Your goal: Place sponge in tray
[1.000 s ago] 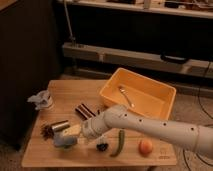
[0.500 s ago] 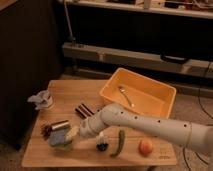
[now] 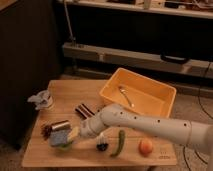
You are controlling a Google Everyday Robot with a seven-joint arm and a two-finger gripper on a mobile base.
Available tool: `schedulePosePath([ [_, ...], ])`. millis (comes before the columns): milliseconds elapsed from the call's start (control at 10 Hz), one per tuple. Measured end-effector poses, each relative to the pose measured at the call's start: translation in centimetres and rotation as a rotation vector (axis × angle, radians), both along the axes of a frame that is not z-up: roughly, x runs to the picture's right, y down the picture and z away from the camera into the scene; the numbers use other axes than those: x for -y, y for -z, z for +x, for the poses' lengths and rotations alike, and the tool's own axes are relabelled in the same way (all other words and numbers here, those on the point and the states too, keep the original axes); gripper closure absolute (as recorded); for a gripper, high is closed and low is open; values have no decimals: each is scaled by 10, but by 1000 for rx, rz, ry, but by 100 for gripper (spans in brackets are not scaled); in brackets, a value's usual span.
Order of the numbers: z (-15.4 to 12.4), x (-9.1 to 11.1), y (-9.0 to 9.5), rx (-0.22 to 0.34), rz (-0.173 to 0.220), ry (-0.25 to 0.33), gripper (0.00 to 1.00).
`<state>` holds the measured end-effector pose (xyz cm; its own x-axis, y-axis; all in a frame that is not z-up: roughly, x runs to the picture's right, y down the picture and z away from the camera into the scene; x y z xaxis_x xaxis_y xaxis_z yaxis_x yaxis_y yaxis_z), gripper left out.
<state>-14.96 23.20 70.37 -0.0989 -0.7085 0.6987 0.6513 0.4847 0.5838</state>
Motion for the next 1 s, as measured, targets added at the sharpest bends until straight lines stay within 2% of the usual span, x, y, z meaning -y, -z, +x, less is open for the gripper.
schedulePosePath([
  [100,5,7,4,5,4,-14,100],
  [300,21,35,24,27,22,-58,100],
  [500,36,72,51,41,52,-107,100],
  [600,46,93,62,30,73,-139,100],
  [800,65,130,63,-28,104,-183,100],
  [1000,100,181,55,-149,142,-250,100],
])
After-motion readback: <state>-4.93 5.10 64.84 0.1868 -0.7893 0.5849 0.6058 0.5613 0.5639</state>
